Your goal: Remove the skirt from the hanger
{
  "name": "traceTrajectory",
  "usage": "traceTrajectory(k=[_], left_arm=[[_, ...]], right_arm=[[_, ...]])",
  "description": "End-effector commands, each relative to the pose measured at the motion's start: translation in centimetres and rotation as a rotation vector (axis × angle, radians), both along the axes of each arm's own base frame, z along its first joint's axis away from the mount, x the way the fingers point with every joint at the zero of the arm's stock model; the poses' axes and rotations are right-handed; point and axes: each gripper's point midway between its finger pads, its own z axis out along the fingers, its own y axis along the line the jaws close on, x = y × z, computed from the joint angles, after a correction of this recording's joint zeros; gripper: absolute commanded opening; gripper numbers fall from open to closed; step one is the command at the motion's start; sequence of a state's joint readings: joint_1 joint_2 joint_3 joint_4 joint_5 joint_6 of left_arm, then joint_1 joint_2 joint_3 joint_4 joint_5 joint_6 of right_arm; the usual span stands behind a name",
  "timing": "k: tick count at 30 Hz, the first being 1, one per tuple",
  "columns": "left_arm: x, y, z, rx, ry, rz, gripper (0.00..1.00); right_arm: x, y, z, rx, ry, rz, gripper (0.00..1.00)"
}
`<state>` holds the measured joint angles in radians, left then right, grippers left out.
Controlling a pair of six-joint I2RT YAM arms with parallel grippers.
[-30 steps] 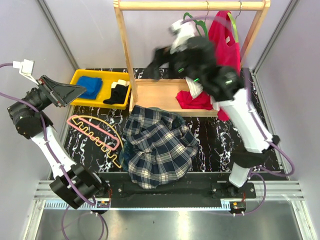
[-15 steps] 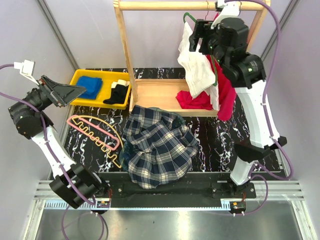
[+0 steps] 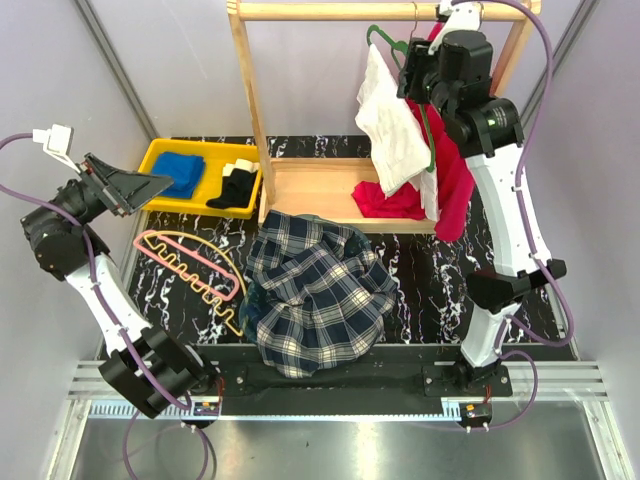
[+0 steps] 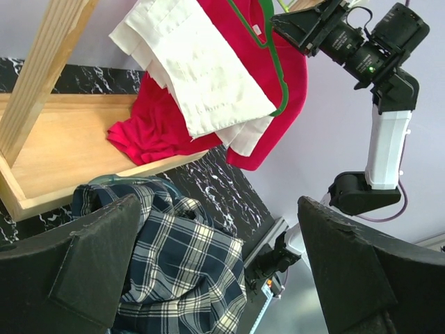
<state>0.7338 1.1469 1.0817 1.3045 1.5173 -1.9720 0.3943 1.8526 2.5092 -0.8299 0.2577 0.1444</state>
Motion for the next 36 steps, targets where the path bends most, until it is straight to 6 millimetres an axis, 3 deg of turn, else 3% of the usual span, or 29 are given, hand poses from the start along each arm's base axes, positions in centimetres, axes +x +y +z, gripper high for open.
traceTrajectory(k=[1,3,4,6,8,11,15,16,17,18,19,20,21,22,23,24,25,27,28,29,30,31,32,33,36], left_arm=[[-1.7,-0.6,-3.7,0.299,-0.086,-0.032,0.99],[-1.8,-0.7,-3.7,0.302,-0.092,-0.032,0.99],[-1.8,-0.7,-3.8,0.300,-0.090,-0.032,0.99],[-1.8,-0.7,-4.0,0.294,-0.081,-0.033,0.99],[-1.9,-0.7,-4.1,0.298,-0.085,-0.033,0.99],[-2.0,-0.8,-3.9,0.304,-0.092,-0.032,0.99],[-1.8,-2.4,-2.1,0.302,-0.161,-0.100,0.99],[-1.9,-2.9,1.0,0.337,-0.253,-0.104,0.99],[-1.5,-3.2,3.9,0.296,-0.326,-0.108,0.99],[0.5,-2.0,5.6,0.258,-0.344,-0.108,0.99],[0.2,-2.4,10.5,0.249,-0.403,-0.104,0.99],[1.3,-1.9,13.6,0.235,-0.529,-0.067,0.99],[2.2,-1.2,15.7,0.206,-0.575,-0.024,0.99],[4.8,0.4,18.0,0.221,-0.601,0.086,0.99],[6.8,0.4,20.1,0.166,-0.632,0.179,0.99],[8.6,0.4,20.7,0.165,-0.622,0.246,0.99],[11.1,0.5,19.8,0.208,-0.560,0.316,0.99],[13.8,-3.8,18.5,0.195,-0.505,0.309,0.99],[15.9,-4.2,15.3,0.302,-0.454,0.352,0.99],[15.3,-7.9,13.9,0.337,-0.447,0.294,0.99],[15.8,-9.7,9.1,0.407,-0.327,0.241,0.99],[16.0,-10.7,6.7,0.511,-0.327,0.225,0.99],[14.0,-13.5,5.2,0.546,-0.325,0.146,0.99],[13.5,-14.3,0.6,0.602,-0.233,0.090,0.99],[10.4,-14.1,-3.0,0.618,-0.161,0.048,0.99]], right_arm=[[1.3,2.4,-2.2,0.036,0.045,0.086,0.53],[1.5,2.9,-2.9,0.039,0.063,0.107,0.49],[1.6,3.0,-2.9,0.045,0.063,0.112,0.40],[1.6,3.4,-3.2,0.046,0.071,0.123,0.34],[1.5,3.5,-3.0,0.053,0.067,0.135,0.17],[0.8,3.9,-2.3,0.056,0.058,0.173,0.00],[-0.9,4.5,0.0,0.086,-0.011,0.246,0.00],[-2.4,4.6,1.9,0.105,-0.058,0.281,0.00],[-2.5,5.1,2.4,0.119,-0.093,0.311,0.00],[-3.0,5.2,3.3,0.131,-0.122,0.329,0.00],[-4.5,5.4,4.9,0.145,-0.166,0.374,0.00],[-5.0,5.7,6.1,0.159,-0.203,0.403,0.00],[-5.9,6.0,7.2,0.178,-0.227,0.436,0.00],[-6.9,6.6,8.1,0.194,-0.244,0.489,0.00],[-8.1,6.5,9.8,0.213,-0.277,0.511,0.00],[-8.9,6.7,10.8,0.236,-0.290,0.534,0.00],[-10.0,6.8,11.7,0.247,-0.306,0.562,0.00],[-11.6,6.3,13.3,0.256,-0.340,0.568,0.00],[-12.5,5.6,14.2,0.256,-0.366,0.554,0.00],[-13.1,5.2,14.5,0.247,-0.373,0.543,0.00],[-13.4,4.7,14.8,0.224,-0.387,0.526,0.00],[-13.8,4.0,15.2,0.212,-0.401,0.501,0.00],[-14.4,3.6,15.4,0.199,-0.400,0.494,0.00],[-14.7,3.3,15.5,0.186,-0.404,0.492,0.00],[-16.5,3.3,15.6,0.201,-0.399,0.528,0.00]])
